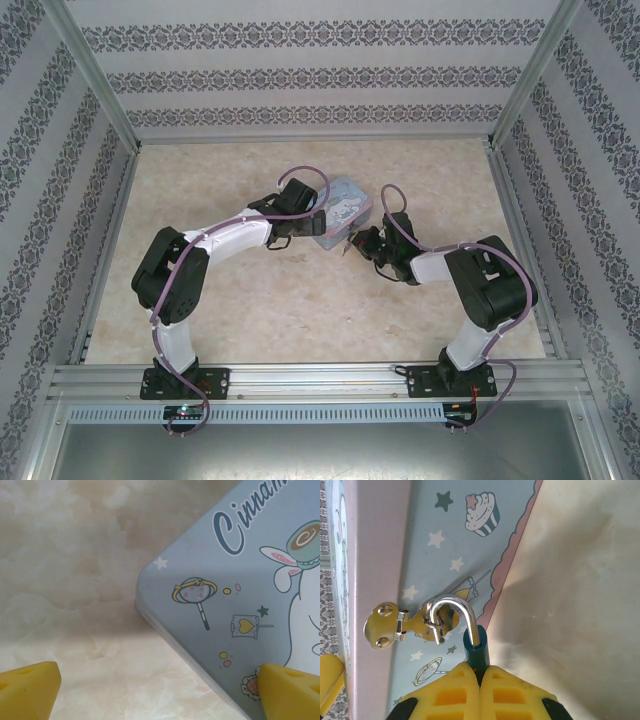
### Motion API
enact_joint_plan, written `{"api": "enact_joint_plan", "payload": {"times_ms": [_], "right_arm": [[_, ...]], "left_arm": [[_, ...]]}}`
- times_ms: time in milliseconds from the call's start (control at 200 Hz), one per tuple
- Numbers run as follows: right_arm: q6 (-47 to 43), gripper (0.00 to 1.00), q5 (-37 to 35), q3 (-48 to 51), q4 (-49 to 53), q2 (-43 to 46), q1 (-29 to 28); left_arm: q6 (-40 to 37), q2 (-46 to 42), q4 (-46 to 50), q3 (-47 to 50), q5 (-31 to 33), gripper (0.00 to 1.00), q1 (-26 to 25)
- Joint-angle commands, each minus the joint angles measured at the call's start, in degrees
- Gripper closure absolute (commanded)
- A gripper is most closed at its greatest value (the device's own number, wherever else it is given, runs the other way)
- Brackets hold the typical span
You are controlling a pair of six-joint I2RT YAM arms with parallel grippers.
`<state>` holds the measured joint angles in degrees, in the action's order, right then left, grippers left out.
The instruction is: Unlock the padlock with the key
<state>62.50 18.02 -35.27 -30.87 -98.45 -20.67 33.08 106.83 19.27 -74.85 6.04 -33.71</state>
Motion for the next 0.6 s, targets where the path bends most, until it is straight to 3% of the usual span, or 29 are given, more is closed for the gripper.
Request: {"api": "enact_joint_plan", "payload": {"times_ms": [0, 595], "right_arm": [[-3.0, 1.0, -1.0, -1.9, 4.4, -1.2, 1.6], [-1.0, 1.0, 1.7, -5.6, 3.5, -1.8, 4.4]], "left_arm": [[-0.8, 2.6, 6.1, 1.5, 1.0, 0.0, -0.3], [-0.8, 3.4, 6.2, 1.5, 0.3, 0.0, -0.3]]}}
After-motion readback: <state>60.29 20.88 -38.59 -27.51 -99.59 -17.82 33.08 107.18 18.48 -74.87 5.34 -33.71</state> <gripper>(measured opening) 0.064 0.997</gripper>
